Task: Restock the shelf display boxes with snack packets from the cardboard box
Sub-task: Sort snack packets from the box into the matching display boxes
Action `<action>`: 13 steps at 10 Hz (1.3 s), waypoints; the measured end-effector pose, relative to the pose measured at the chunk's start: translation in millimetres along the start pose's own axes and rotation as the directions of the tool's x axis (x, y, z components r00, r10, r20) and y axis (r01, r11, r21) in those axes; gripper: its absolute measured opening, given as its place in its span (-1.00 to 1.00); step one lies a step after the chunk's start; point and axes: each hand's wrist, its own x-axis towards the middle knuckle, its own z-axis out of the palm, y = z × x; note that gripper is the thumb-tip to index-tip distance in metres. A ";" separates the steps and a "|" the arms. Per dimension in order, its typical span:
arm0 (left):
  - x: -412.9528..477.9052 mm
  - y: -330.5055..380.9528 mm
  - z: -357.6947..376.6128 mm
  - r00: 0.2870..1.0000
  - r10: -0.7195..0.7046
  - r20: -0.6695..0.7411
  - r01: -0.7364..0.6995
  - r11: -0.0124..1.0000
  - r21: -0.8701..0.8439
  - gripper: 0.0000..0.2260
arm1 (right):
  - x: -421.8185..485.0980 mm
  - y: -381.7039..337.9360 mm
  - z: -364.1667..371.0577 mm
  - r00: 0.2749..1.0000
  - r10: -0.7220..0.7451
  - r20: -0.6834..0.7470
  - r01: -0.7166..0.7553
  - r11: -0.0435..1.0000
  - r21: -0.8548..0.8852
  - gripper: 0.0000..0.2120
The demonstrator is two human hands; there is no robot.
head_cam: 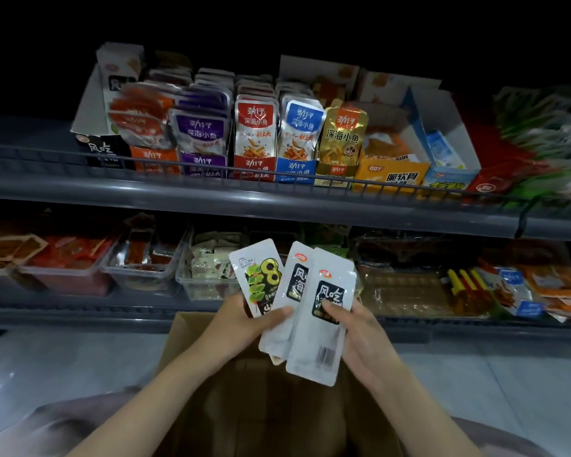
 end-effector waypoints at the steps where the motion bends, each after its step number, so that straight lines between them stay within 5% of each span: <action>1: 0.8 0.0 3.5 0.998 -0.008 0.054 0.007 1.000 0.025 -0.79 | 0.6 7.4 0.6 0.996 0.076 0.049 -0.078 0.996 0.040 -0.67; 2: 2.5 -1.6 2.8 0.997 -0.082 -0.002 0.082 0.994 0.070 -0.82 | -0.5 7.9 1.3 0.994 0.081 0.077 -0.085 0.995 0.047 -0.70; 4: 9.0 -3.4 -2.6 0.968 -0.034 -0.247 0.004 0.992 -0.124 -0.94 | 7.1 12.4 -9.3 0.969 0.066 -0.237 -0.030 0.988 0.155 -0.80; 6: 8.7 -10.9 15.0 0.981 -0.172 0.092 0.187 0.964 -0.191 -0.52 | 2.7 28.4 4.3 0.976 0.160 -0.145 -0.132 0.974 0.187 -0.74; 7: 8.1 -10.0 -7.5 0.885 -0.218 0.412 0.466 0.398 -0.790 -0.49 | 4.1 21.3 -0.5 0.982 0.098 -0.162 -0.085 0.993 0.086 -0.75; 8: 7.4 -3.4 -5.8 0.866 -0.202 0.458 0.470 0.640 -0.608 -0.22 | 3.9 11.0 -6.1 0.984 0.067 -0.163 -0.069 0.998 -0.010 -0.77; 9: 23.2 -0.3 -21.1 0.651 -0.206 0.731 0.736 0.409 -0.540 -0.03 | 1.4 4.3 -8.1 0.990 0.062 -0.129 -0.068 0.997 -0.046 -0.80; 11: 15.9 4.4 -23.2 0.623 0.158 0.766 0.608 0.519 -0.601 0.05 | -2.1 3.7 -10.4 0.993 0.082 -0.086 -0.082 0.997 -0.001 -0.77; 13: 6.3 17.5 -12.6 0.778 -0.134 0.613 0.544 0.633 -0.551 -0.23 | 1.0 4.8 -13.8 0.994 0.034 -0.102 -0.046 0.993 -0.113 -0.72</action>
